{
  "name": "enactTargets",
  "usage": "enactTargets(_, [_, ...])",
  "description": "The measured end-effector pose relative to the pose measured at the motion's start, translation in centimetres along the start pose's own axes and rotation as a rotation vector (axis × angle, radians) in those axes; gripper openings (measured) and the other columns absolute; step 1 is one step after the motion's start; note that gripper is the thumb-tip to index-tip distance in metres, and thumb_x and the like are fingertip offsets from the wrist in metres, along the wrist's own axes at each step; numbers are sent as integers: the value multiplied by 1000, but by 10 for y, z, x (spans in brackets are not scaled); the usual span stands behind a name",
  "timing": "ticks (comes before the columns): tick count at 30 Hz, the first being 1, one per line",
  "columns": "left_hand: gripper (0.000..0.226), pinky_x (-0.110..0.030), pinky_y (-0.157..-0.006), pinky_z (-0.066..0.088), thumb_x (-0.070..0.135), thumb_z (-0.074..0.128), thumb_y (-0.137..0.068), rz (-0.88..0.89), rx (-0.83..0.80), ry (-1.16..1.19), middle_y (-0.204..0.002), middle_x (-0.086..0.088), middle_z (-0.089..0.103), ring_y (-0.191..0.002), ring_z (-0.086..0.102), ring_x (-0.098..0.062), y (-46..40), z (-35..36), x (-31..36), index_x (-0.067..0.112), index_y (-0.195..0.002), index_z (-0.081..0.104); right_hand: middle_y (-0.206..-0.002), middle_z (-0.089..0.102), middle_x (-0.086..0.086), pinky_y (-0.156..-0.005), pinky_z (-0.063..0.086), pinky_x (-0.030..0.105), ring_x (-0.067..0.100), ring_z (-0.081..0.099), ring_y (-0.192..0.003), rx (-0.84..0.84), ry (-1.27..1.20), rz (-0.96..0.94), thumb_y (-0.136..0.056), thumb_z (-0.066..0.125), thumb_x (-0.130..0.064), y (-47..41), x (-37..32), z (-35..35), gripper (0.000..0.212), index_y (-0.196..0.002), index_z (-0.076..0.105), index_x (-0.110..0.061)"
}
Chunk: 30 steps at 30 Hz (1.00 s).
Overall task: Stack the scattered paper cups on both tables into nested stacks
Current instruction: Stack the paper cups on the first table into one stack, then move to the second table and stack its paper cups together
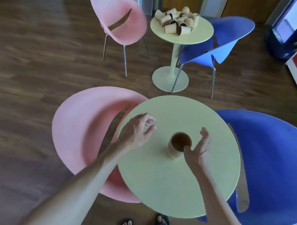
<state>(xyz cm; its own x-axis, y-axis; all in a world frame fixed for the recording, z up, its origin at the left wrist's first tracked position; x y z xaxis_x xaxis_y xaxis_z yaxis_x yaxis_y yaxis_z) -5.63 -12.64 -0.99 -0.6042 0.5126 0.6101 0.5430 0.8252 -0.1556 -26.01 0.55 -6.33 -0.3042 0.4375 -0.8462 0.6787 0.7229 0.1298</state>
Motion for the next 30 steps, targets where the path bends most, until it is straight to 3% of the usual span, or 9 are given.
enactTargets(2, [20,-34,-88,56,34,66,-96,-56,36,33,-106,10,72,-94,68,-4,4,-22,-2,18,-108,67,-133,57,15,-99,39,29,34,53,-125,49,-36,-131,-78,57,-2,2,-45,-4,60,-138,49,-5])
enactTargets(6, [18,-36,-83,58,27,67,-96,-191,158,182,-100,6,74,-88,71,-8,26,-71,-8,12,-106,70,-100,75,9,-83,59,41,23,71,-95,-206,-81,-402,-83,54,-8,12,-133,38,34,-115,64,-6])
enactTargets(9, [31,-33,-88,57,35,69,-94,-244,234,184,-105,1,76,-94,72,-13,56,-109,-11,9,-110,72,-97,77,8,-75,52,13,19,72,-87,-359,-32,-519,-89,60,-4,34,-182,76,23,-110,69,-6])
enactTargets(11, [47,-30,-87,57,52,62,-86,-275,280,183,-104,5,76,-96,73,-11,82,-135,-21,14,-111,71,-94,76,6,-69,47,6,13,70,-80,-469,-21,-555,-88,64,-4,57,-206,103,21,-108,71,-5])
enactTargets(15, [29,-38,-86,58,35,59,-86,-383,352,156,-100,10,76,-93,73,-10,140,-177,-66,23,-111,68,-89,78,0,-82,59,34,15,75,-83,-651,-39,-557,-84,62,-16,109,-236,166,18,-100,71,-19])
enactTargets(17, [26,-38,-87,58,37,60,-88,-417,408,156,-99,11,74,-92,72,-5,169,-204,-89,26,-110,67,-84,78,-5,-84,61,40,12,76,-81,-701,-49,-562,-85,64,-15,135,-252,199,16,-97,71,-24])
enactTargets(20, [19,-36,-87,57,34,65,-93,-472,460,118,-98,10,75,-82,68,-1,210,-246,-126,25,-110,67,-80,78,-5,-84,61,45,10,77,-76,-755,-97,-547,-88,65,-7,175,-276,248,17,-98,72,-18])
enactTargets(24, [11,-37,-82,57,30,65,-96,-454,513,15,-97,9,76,-90,72,-8,249,-302,-170,25,-105,67,-79,79,0,-81,61,52,22,77,-79,-817,-166,-530,-88,65,-10,220,-306,311,19,-88,71,-28])
enactTargets(30, [25,-37,-83,58,47,58,-90,-519,536,-9,-96,11,75,-90,72,-9,264,-368,-240,31,-107,67,-82,80,5,-78,60,51,22,76,-76,-847,-255,-459,-92,65,-11,245,-346,390,13,-95,73,-21])
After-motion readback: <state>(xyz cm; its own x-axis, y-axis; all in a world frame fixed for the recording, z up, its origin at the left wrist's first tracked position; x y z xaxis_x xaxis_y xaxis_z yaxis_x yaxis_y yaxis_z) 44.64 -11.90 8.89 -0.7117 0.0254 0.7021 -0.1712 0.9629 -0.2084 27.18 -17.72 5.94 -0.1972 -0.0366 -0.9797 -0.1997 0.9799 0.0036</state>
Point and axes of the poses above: each hand's wrist, its own y-axis away from the middle knuckle, its own z-axis out of the palm, x = y × z, the point moved 8 cm from there along -y, towards the middle knuckle
